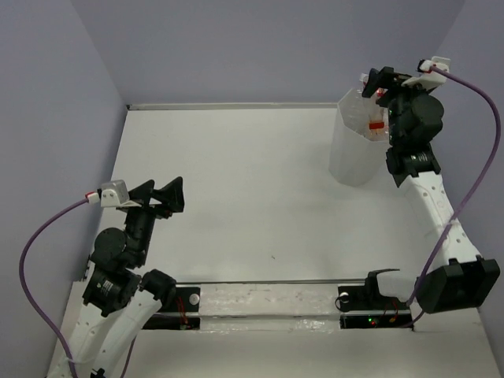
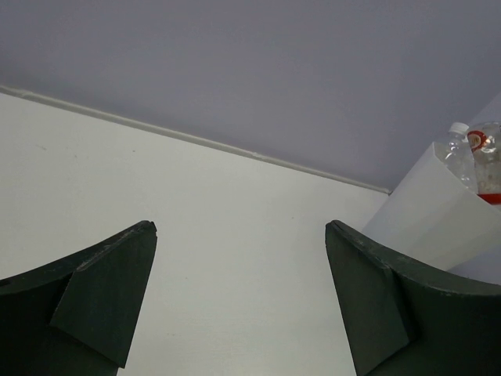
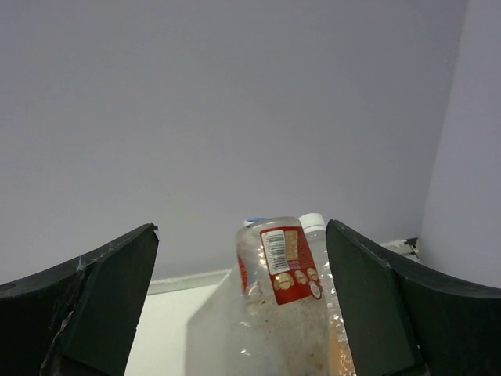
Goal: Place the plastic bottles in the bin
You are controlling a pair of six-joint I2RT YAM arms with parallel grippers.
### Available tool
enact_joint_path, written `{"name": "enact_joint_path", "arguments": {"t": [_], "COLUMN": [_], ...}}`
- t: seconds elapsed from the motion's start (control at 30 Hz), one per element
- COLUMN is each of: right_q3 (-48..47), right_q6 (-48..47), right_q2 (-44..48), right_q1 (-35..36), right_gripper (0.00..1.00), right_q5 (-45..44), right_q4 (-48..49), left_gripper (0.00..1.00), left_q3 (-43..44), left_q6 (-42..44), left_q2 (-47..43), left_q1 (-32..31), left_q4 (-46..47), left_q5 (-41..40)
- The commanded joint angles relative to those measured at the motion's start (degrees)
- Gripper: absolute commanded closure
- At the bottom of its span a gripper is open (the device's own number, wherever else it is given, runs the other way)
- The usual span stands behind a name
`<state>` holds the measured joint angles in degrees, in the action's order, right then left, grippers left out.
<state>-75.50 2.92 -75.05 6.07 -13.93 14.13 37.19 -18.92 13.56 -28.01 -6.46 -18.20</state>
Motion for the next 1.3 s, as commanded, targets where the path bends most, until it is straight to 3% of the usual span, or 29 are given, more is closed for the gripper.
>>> {"name": "enact_joint_path", "arguments": {"t": [0.0,0.1,0.17,0.2,0.23,0.37,0.6,0.83,1.1,1.27], "right_q3": [5.0,9.8,10.8,10.6,10.3,7.6,10.3,11.6,12.3,10.7], "right_q6": [10.9,14.5,13.3,12.5,10.6,8.2,10.3,10.0,15.3,16.4], "right_q2": [8.1,12.0,12.2,11.8,10.1,5.7,3.8,2.2,6.0,14.2], "right_q1": [0.2,0.2,0.2,0.2,0.2,0.2,-0.4,-0.9,-0.9,-0.9], "right_gripper": [0.07,0.07,0.09,0.17,0.34,0.44,0.47,0.42,0.41,0.41], "right_q5": [8.4,10.8,6.6,4.7,1.7,-1.8,-6.6,-8.0,6.2,10.6], "right_q4": [2.8,4.2,4.0,3.5,1.8,-3.1,-4.2,-7.6,-12.1,-16.0], "left_gripper": [0.01,0.01,0.01,0.01,0.01,0.01,0.01,0.01,0.01,0.01], "left_q3": [0.0,-0.1,-0.1,-0.1,-0.1,-0.1,-0.1,-0.1,0.0,0.1], "left_q6": [1.2,1.2,1.3,1.3,1.3,1.3,1.4,1.3,1.3,1.3], "left_q2": [2.3,2.4,2.6,2.8,3.0,3.0,3.0,2.7,2.4,2.2], "left_q1": [0.0,0.0,0.1,0.1,0.1,0.1,0.1,0.1,0.2,0.2], "left_q4": [2.8,2.9,3.1,3.2,3.2,3.2,3.2,3.3,3.3,3.3], "left_q5": [2.5,2.6,3.1,3.1,3.2,3.0,3.0,3.5,3.6,3.6]}}
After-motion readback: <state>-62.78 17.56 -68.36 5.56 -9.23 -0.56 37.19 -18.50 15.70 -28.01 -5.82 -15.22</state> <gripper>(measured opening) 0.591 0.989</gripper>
